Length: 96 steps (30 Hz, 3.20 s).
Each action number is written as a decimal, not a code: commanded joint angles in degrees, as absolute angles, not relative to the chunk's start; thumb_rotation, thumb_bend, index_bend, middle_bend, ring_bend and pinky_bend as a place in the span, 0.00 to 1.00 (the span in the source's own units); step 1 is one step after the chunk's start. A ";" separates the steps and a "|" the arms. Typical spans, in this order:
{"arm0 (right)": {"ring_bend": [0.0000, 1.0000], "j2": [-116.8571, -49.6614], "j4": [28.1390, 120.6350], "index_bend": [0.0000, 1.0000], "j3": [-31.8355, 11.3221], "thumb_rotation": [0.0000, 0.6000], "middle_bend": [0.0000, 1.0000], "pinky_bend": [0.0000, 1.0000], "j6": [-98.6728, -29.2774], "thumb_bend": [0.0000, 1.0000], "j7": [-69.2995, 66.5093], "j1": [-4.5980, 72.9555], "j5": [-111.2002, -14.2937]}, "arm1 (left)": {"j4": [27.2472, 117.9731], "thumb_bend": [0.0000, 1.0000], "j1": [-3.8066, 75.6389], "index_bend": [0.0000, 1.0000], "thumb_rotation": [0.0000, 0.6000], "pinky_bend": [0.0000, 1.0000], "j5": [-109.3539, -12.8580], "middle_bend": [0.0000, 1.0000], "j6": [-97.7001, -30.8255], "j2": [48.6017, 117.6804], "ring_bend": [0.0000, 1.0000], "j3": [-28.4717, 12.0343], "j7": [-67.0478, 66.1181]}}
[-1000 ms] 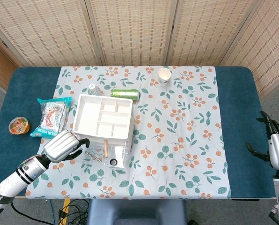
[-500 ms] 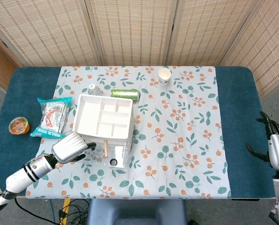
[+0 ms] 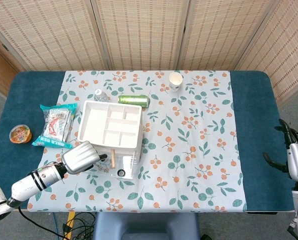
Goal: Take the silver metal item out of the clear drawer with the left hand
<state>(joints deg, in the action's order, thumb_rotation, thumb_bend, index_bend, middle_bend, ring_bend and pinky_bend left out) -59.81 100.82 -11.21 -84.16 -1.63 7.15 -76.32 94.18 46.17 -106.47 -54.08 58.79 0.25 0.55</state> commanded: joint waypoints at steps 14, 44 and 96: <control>0.21 -60.03 99.97 0.00 -11.36 1.00 0.22 0.36 -83.81 0.26 -2.45 7.28 -76.07 | 95.33 0.26 48.65 0.45 1.00 1.00 -105.54 0.93 -50.73 58.49 0.93 0.98 -2.20; 0.21 -60.23 99.39 0.00 -11.67 1.00 0.22 0.36 -83.16 0.26 -2.61 7.46 -74.96 | 92.96 0.22 52.36 0.48 1.00 1.00 -105.58 0.93 -48.87 60.69 0.93 1.85 -2.41; 0.21 -60.01 99.50 0.00 -12.01 1.00 0.22 0.36 -83.36 0.26 -2.69 7.45 -74.79 | 94.22 0.42 54.15 0.54 1.00 0.99 -101.90 0.93 -46.37 60.89 0.93 2.80 -3.16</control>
